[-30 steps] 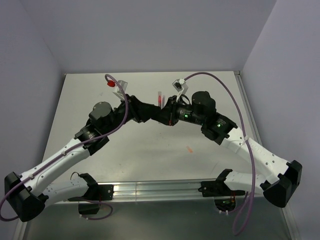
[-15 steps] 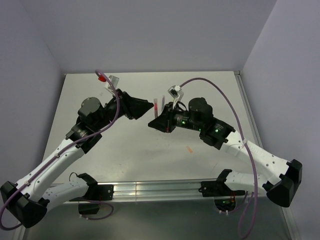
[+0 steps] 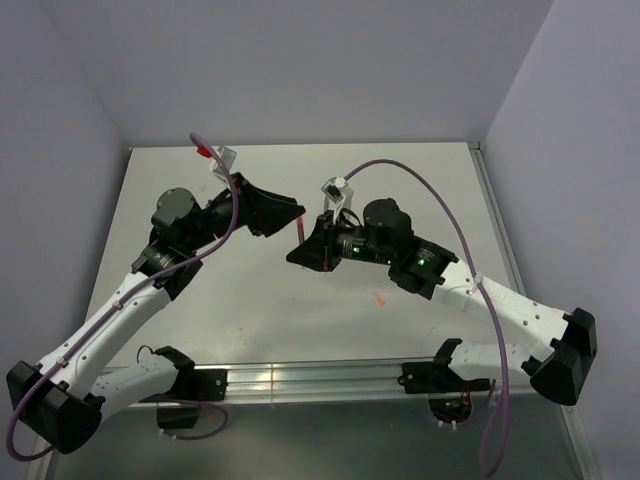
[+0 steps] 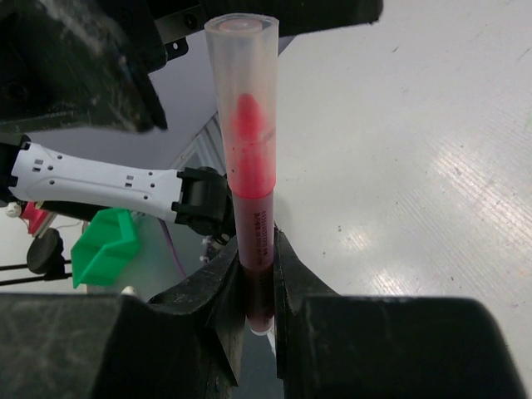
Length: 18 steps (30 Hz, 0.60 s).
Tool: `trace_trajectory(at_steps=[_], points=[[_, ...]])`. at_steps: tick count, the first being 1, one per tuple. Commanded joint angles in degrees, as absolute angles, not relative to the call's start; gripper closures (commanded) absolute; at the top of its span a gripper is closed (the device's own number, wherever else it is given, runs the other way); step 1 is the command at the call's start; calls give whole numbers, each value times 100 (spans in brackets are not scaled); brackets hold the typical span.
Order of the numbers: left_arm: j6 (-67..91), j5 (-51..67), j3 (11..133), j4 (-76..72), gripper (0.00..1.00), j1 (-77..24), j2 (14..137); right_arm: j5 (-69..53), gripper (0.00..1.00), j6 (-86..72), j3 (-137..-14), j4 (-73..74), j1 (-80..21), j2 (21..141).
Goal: Insert the pens into the pen caps
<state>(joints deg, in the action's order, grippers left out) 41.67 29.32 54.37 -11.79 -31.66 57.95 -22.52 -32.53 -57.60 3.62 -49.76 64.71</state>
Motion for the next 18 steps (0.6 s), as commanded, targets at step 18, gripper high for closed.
trace_trajectory(at_steps=[18], points=[[4140, 3542, 5441, -1187, 78, -3076, 5889, -1951, 100, -3094, -6459, 263, -5142, 6794]])
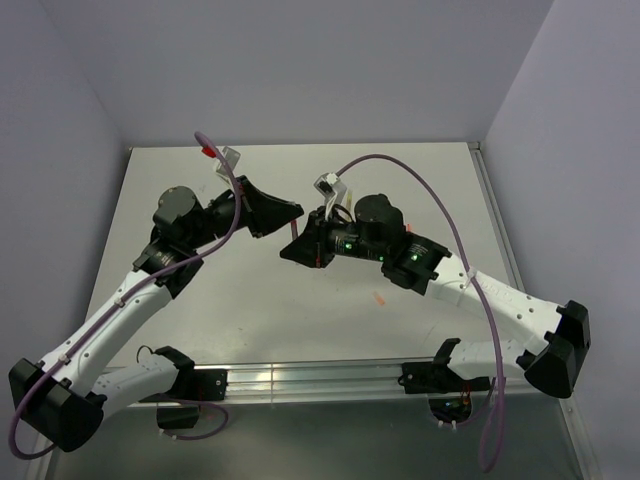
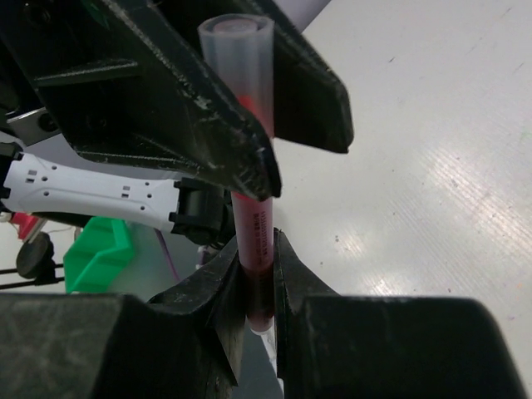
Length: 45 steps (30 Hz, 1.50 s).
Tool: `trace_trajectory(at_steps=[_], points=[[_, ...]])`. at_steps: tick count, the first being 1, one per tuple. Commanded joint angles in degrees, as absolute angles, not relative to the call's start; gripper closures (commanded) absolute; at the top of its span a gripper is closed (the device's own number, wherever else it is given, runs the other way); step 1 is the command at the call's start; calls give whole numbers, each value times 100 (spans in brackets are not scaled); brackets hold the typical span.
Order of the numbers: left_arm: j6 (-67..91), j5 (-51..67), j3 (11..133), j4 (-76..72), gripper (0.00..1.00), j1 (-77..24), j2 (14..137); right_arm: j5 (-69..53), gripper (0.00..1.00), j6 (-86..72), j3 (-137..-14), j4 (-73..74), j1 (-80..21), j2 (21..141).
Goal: Insert the pens into the pen caps
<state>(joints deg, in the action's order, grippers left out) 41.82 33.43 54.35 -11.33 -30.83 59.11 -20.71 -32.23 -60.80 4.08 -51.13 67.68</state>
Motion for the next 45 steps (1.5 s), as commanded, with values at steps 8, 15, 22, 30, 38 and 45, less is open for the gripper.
trace_trajectory(at_steps=[8, 15, 22, 30, 38, 45], points=[[3982, 3472, 5335, -1011, 100, -3076, 5705, -1925, 100, -3024, -6609, 387, -5150, 6891], [3902, 3639, 5125, -931, 100, -3076, 5608, -1635, 100, -2997, -6635, 422, -5080, 6697], [4078, 3534, 4439, -1266, 100, -3216, 5467, -2292, 100, -3058, -7276, 440, -4299, 6934], [4131, 2953, 4008, -1511, 100, -4060, 5572, -2513, 100, -3050, -8200, 554, -3745, 7330], [4219, 2918, 3753, -1635, 100, -4315, 5634, -2689, 100, -3085, -8770, 571, -3446, 7629], [4421, 3085, 3542, -1898, 100, -4526, 5801, -2575, 100, -2901, -9254, 817, -3366, 7866]])
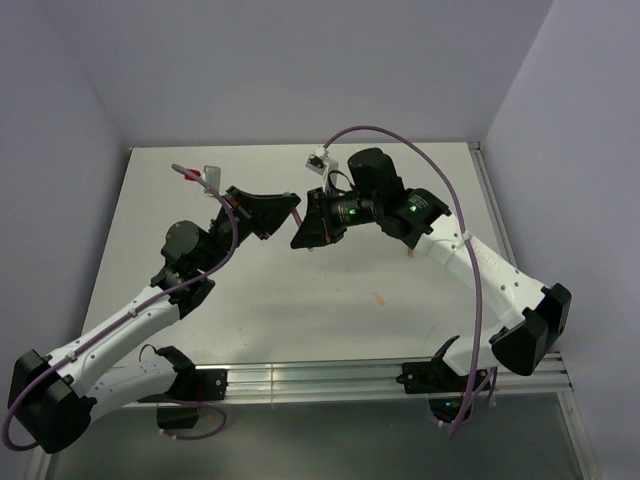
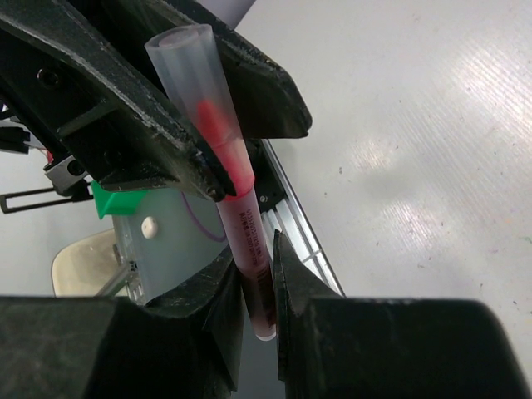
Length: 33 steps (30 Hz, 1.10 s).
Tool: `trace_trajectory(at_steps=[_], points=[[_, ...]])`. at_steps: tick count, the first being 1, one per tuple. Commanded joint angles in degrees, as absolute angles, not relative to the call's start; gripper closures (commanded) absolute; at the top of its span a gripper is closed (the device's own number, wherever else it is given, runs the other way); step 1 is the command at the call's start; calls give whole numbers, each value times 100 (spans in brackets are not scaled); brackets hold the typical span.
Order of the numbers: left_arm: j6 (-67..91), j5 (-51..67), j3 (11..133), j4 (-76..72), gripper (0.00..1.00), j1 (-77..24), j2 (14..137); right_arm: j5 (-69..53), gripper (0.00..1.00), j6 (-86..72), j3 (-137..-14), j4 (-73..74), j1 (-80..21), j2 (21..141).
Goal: Insert the pens into the pen caps
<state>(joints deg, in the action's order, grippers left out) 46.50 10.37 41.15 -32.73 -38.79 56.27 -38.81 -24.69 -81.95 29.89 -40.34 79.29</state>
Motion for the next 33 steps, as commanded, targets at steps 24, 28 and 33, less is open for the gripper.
trace_trajectory(at_steps=[24, 28, 33], points=[[4570, 3076, 3375, -1987, 100, -4904, 5915, -2109, 100, -2602, -10345, 1072, -3296, 8490], [4526, 2822, 3498, -1732, 100, -4904, 5792, -2311, 100, -2681, -10073, 993, -3296, 8438], [4474, 2698, 3735, -1529, 100, -4878, 5774, -2312, 100, -2733, -9660, 817, -3296, 8306]])
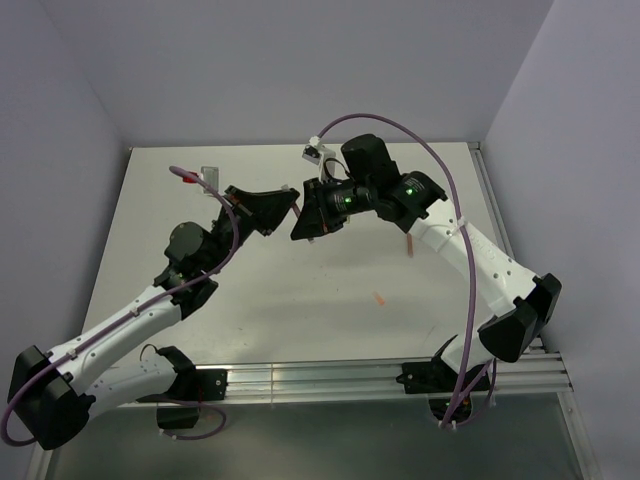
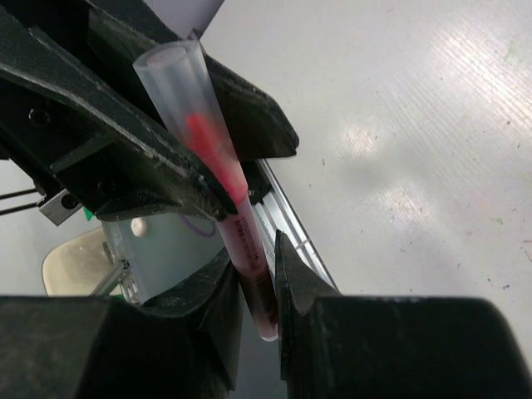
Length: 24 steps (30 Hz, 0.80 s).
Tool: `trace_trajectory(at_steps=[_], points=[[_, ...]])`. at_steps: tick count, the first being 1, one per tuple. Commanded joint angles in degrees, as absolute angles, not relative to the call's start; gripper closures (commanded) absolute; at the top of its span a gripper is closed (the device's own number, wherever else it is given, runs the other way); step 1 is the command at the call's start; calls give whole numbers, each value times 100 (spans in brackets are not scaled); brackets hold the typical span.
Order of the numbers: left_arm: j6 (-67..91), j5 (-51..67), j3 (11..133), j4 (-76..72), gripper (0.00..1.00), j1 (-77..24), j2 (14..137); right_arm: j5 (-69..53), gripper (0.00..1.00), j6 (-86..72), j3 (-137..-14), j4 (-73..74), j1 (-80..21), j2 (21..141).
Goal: Insert the pens into the pen caps
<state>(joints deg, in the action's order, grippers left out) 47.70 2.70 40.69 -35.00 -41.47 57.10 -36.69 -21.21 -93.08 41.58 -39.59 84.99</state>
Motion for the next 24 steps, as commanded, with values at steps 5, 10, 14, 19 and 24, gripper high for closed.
trace_trajectory(at_steps=[5, 10, 14, 19, 24], points=[[4570, 2804, 3744, -1573, 100, -4878, 5880, -2259, 100, -2646, -9843, 940, -3296, 8393], [4614, 2847, 3674, -1591, 100, -4878, 5871, -2180, 100, -2532, -10282, 1116, -3296, 8569], [4605, 2848, 3683, -1582, 99, -4878, 5880, -2162, 100, -2505, -10362, 1204, -3296, 8613], [4544, 2594, 3884, -1346, 100, -4869, 5871, -2241, 100, -2548, -10082, 1178, -3296, 8508], [4588, 2126, 4297, -967, 100, -4501, 5687, -2487, 100, -2593, -9485, 1073, -3313, 8227]])
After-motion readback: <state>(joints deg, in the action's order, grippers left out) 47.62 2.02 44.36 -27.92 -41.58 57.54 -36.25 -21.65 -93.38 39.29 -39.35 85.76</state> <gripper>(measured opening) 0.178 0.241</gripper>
